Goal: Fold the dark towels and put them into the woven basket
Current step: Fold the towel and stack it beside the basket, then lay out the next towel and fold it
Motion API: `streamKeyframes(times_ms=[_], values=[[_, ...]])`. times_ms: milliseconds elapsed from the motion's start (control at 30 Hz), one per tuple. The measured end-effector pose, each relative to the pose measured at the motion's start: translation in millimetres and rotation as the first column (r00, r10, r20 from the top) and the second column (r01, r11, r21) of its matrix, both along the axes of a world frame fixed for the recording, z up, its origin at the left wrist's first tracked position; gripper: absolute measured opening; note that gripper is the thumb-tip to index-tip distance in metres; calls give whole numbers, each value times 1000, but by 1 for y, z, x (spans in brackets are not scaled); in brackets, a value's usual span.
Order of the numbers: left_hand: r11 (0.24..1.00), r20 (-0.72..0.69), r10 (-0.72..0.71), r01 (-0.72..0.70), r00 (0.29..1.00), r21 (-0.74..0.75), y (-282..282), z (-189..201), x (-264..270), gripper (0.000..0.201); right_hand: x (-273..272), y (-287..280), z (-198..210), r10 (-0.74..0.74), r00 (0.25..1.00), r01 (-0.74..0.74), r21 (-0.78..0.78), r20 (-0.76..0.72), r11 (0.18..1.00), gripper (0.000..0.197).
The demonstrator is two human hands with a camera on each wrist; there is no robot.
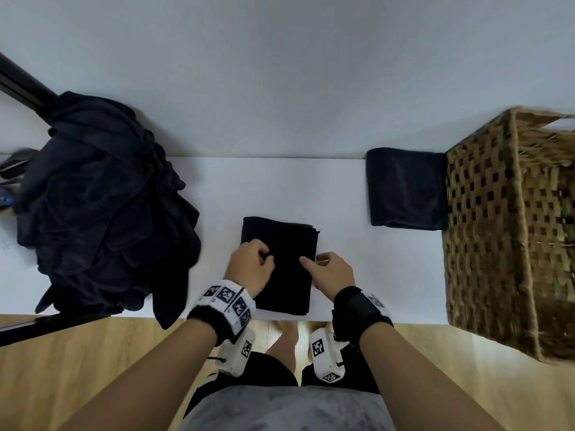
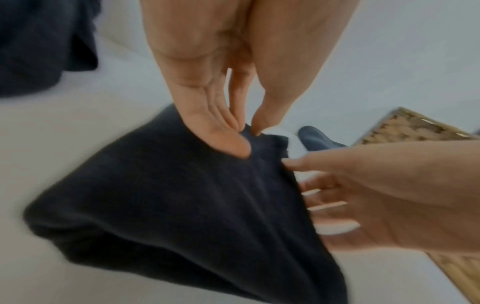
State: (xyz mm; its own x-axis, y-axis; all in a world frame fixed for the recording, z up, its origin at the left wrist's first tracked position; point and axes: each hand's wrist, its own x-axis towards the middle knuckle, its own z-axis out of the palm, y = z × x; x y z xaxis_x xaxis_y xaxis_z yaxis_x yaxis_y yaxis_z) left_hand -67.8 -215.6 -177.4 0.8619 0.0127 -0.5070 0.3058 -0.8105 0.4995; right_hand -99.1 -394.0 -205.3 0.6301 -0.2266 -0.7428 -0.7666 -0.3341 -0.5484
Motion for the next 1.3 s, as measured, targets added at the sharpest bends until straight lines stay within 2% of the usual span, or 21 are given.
streamKeyframes(times_ms=[67, 133, 200, 267, 400, 500, 600, 733, 900, 1100, 1167, 1233, 1300], values=[[991, 57, 96, -101, 994, 90, 27, -3, 5, 26, 3, 5, 2, 1, 1000, 0, 29, -16, 1000, 60], [977, -16, 182, -179, 983, 120, 47, -10, 6, 43, 6, 11, 1, 7, 1000, -6, 41, -17, 999, 61], [970, -174, 241, -241, 955, 23, 55, -18, 6, 54, 8, 17, -1, 40, 999, -39, 28, -26, 999, 60], [947, -288, 268, -307, 919, -95, 55, -25, 7, 56, 12, 22, -5, 90, 994, -88, 33, -56, 996, 52], [942, -347, 235, -301, 908, -148, 45, -26, 14, 55, 19, 20, -4, 69, 994, -57, 135, -85, 989, 41], [921, -400, 187, -302, 897, -246, 22, -18, 24, 47, 19, -4, 11, -26, 998, 34, 160, -53, 987, 45], [911, -382, 108, -245, 918, -331, -23, -10, 42, 39, 23, -50, 36, -96, 995, 94, 95, 9, 991, 48], [878, -314, 44, -187, 949, -442, -98, 2, 73, 17, 39, -123, 69, -185, 972, 190, -24, 146, 981, 41], [826, -263, 19, -163, 965, -539, -178, 22, 108, 19, 71, -194, 94, -233, 947, 258, -94, 221, 961, 46], [842, -224, 54, -165, 973, -514, -235, 15, 141, 18, 107, -234, 90, -131, 954, 203, -257, 271, 945, 57], [875, -208, 62, -153, 976, -459, -244, 7, 144, 29, 111, -231, 87, -74, 962, 158, -315, 262, 936, 64], [915, -189, 61, -130, 980, -382, -249, -1, 142, 50, 110, -224, 82, 37, 968, 74, -427, 246, 901, 69], [947, -156, 68, -112, 985, -301, -251, -8, 140, 67, 108, -216, 77, 131, 960, 1, -471, 249, 882, 68]])
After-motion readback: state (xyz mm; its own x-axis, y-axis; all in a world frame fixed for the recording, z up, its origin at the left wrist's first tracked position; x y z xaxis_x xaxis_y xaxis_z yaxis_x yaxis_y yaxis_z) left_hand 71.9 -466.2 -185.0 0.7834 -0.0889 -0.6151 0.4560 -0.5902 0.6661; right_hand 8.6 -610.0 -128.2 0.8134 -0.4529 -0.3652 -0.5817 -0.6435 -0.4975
